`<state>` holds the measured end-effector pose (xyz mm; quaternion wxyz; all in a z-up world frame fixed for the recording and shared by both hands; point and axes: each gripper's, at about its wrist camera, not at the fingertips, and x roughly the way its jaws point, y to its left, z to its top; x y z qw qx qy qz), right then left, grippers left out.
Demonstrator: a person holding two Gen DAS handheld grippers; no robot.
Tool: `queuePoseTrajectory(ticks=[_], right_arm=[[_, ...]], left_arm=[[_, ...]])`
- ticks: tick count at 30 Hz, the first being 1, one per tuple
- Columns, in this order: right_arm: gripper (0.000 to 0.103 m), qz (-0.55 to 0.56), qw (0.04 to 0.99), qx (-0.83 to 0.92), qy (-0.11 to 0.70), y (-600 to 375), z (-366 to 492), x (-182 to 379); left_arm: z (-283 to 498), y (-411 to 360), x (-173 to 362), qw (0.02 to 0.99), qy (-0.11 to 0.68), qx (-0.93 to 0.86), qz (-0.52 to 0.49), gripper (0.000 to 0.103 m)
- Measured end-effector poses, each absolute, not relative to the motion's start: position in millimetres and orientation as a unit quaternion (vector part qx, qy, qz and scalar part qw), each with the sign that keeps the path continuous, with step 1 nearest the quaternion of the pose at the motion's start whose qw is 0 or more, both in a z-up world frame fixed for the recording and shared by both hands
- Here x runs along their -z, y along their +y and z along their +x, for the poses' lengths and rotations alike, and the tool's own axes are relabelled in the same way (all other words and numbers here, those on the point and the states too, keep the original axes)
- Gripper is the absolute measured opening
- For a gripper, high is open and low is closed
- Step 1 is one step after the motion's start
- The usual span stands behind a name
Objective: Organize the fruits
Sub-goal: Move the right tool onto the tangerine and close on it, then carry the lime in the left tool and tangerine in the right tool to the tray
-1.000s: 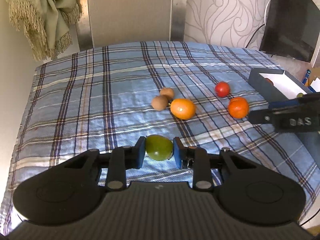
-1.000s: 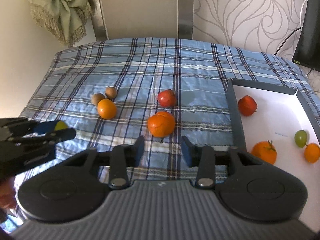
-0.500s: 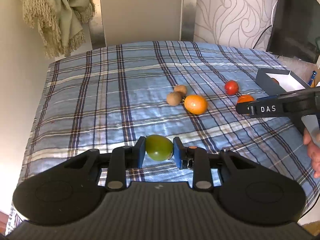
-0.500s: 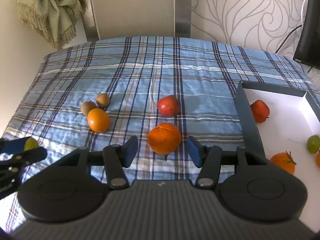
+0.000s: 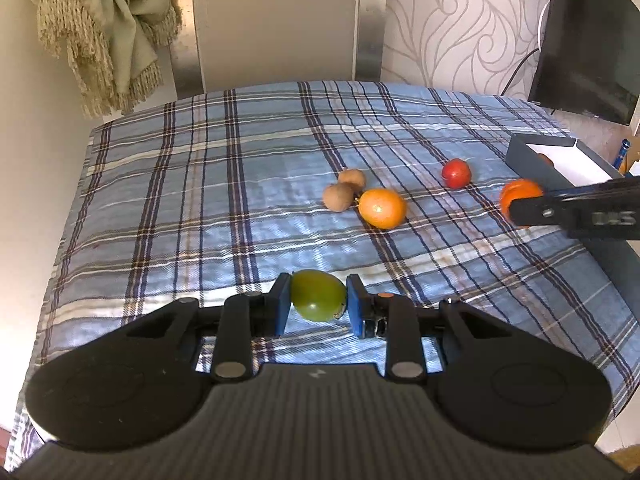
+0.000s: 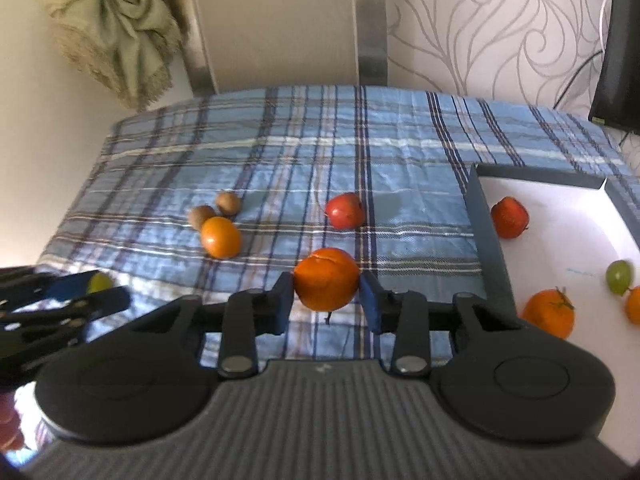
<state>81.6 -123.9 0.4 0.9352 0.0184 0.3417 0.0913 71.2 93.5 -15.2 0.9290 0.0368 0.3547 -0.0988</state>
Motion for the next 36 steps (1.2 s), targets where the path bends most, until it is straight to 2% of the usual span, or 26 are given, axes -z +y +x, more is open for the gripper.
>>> queuePoseTrajectory(ticks=[11,23,36], right_arm=[[0.039,0.003,0.943,-0.109,0.315,-128.3,42.8,-29.6],[0.039,0.014,0.942,-0.098,0.32,-142.3,17.1,-26.3],[0.039,0.073,0.945,-0.093,0.305,-164.2,4.6,-20.7]], left_arm=[[66.3,79.6,8.3,0.93,0.347,0.117,0.042,0.034],[52.5,70.3,3.6,0.929,0.345,0.125,0.048,0.034],[44.5,47.0,-8.9,0.926,0.338,0.136,0.099,0.034]])
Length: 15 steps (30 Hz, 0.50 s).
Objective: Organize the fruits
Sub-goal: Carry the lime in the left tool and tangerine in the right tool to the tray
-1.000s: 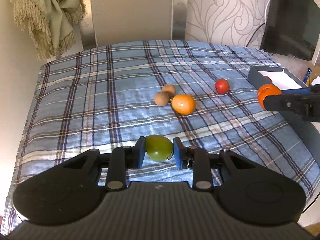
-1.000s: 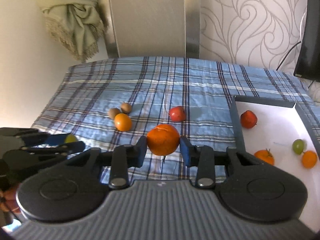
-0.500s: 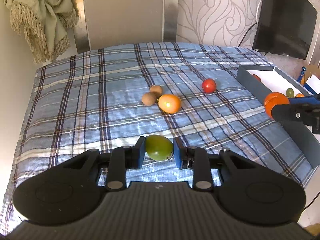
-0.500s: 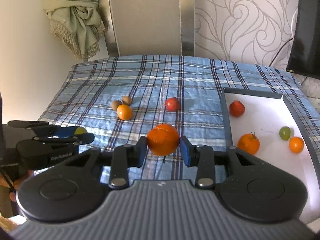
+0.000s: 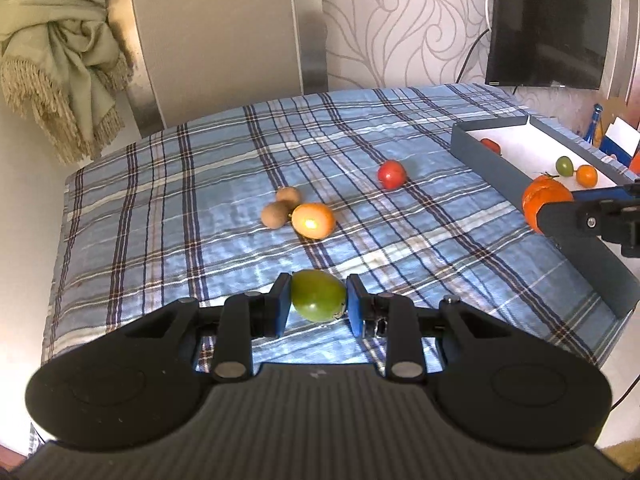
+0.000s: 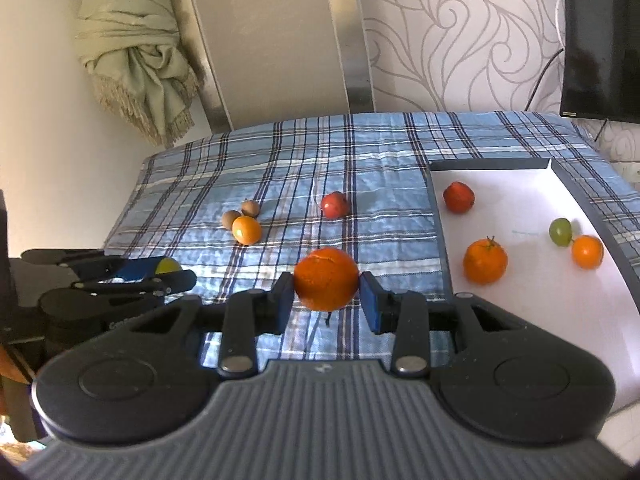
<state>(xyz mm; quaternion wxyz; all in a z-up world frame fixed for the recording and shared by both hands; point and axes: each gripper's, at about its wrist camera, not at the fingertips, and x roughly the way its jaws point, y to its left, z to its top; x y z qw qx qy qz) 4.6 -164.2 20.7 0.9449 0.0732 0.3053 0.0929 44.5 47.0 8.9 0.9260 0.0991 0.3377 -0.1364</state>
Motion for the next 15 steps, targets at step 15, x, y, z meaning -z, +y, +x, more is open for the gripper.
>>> queuePoseTrajectory(ticks=[15], right_arm=[[0.039,0.029,0.947,-0.077,0.311,-186.9,-7.7,-33.7]], left_arm=[[41.2,10.9,-4.7,0.927,0.334,0.162,0.059,0.034]])
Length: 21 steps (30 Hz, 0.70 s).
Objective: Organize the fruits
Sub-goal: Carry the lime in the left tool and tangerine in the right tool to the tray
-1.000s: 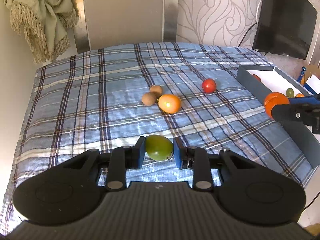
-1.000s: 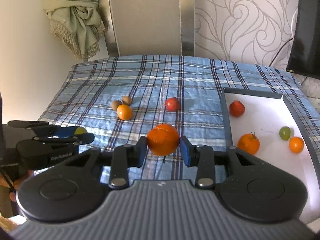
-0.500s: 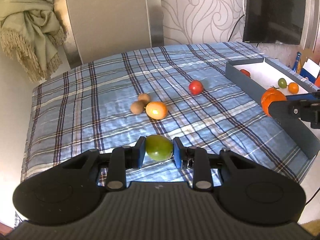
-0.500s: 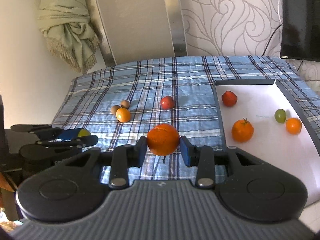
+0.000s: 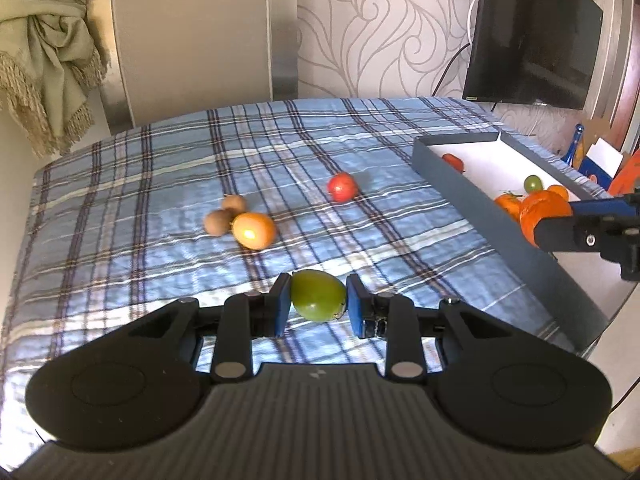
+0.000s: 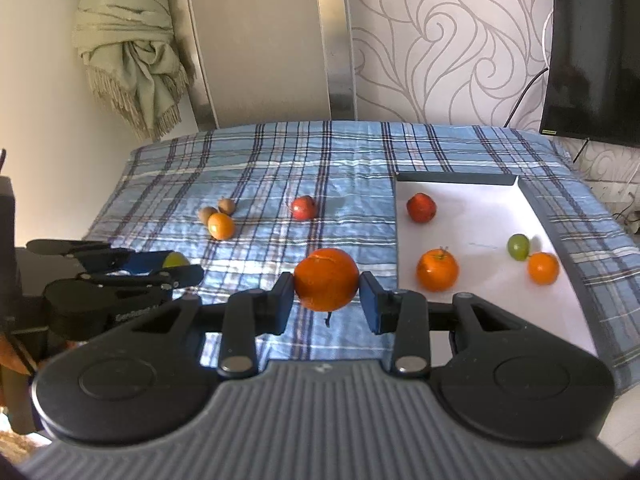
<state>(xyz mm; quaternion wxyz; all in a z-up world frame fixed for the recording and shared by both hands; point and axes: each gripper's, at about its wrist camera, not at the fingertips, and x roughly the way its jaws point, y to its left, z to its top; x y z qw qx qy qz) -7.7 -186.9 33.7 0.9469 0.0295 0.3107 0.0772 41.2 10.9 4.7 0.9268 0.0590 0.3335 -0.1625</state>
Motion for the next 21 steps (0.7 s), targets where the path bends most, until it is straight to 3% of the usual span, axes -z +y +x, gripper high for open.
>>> queuePoseTrajectory(ticks=[21], right_arm=[[0.039,0.088,0.946,-0.072,0.305,-239.7,-15.8,-29.1]], left_arm=[[42.4,-52.4,-25.5,0.922,0.32,0.181,0.122,0.034]])
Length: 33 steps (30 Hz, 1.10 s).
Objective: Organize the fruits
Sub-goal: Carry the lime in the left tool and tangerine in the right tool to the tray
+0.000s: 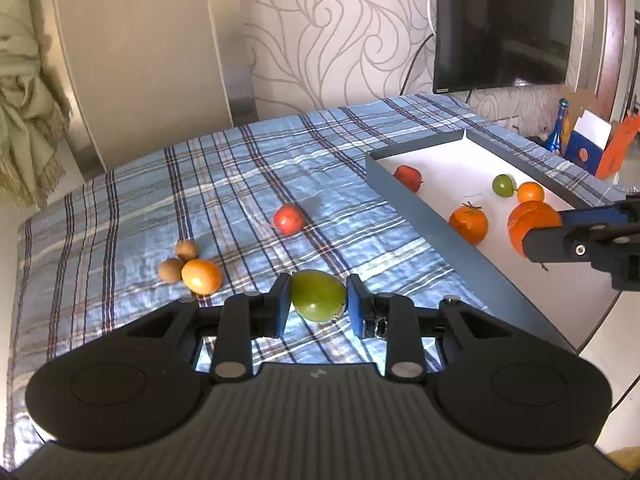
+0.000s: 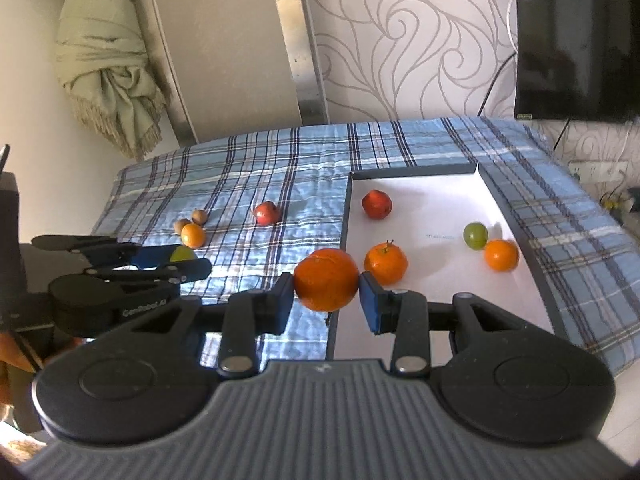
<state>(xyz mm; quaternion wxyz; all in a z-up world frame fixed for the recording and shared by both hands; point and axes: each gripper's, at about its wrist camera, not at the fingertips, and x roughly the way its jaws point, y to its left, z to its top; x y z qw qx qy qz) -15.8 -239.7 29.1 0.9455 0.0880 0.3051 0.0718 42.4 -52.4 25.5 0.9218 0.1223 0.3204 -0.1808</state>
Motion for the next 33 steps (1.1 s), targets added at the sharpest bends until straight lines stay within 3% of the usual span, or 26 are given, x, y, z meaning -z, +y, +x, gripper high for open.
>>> queuePoseTrajectory(ticks=[26,33], right_arm=[[0.039,0.046,0.949,-0.061,0.307,-282.0,-14.9,-31.4],[0.039,0.077,0.946,-0.042,0.311,-310.5,-16.7,-21.5]], left_arm=[[41.5,-103.8,-19.9,0.927,0.309,0.19,0.094,0.034],[47.1,-131.5,-25.3,0.92,0.313,0.203,0.118,0.034]])
